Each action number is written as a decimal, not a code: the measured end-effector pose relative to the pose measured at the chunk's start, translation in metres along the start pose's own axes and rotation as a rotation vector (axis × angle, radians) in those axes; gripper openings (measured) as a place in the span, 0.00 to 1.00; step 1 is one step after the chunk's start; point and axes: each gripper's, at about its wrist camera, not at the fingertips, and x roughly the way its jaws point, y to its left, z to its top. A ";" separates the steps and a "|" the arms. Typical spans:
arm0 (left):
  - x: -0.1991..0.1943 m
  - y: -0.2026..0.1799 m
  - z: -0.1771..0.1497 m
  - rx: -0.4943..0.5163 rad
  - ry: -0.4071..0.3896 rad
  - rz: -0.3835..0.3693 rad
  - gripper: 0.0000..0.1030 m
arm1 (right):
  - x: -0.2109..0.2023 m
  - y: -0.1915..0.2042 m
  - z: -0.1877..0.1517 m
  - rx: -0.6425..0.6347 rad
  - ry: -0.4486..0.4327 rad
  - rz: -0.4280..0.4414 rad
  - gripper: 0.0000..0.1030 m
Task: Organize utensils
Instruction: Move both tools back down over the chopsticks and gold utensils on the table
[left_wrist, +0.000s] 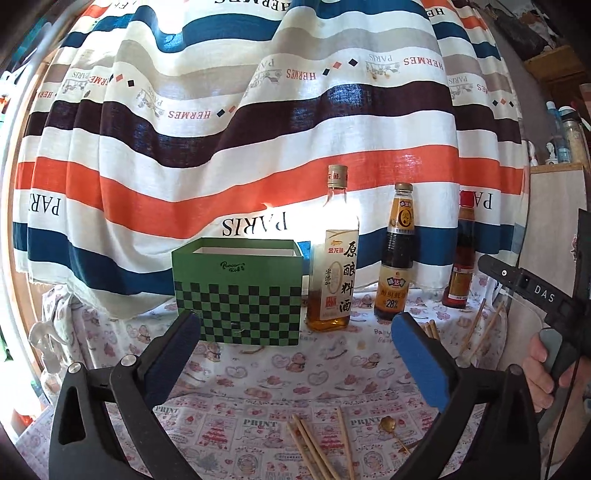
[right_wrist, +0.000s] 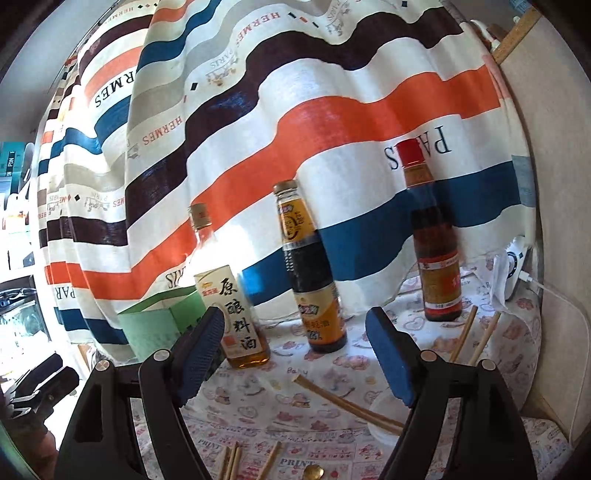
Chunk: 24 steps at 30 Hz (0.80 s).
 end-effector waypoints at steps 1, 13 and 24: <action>0.000 0.002 -0.002 0.001 0.000 -0.002 0.99 | 0.000 0.005 -0.002 -0.009 0.010 0.002 0.78; 0.012 0.013 -0.042 -0.077 0.044 0.047 0.99 | -0.033 0.031 -0.043 -0.118 0.099 0.023 0.82; 0.043 0.030 -0.078 -0.166 0.194 -0.035 0.99 | -0.014 0.010 -0.096 -0.135 0.207 -0.057 0.82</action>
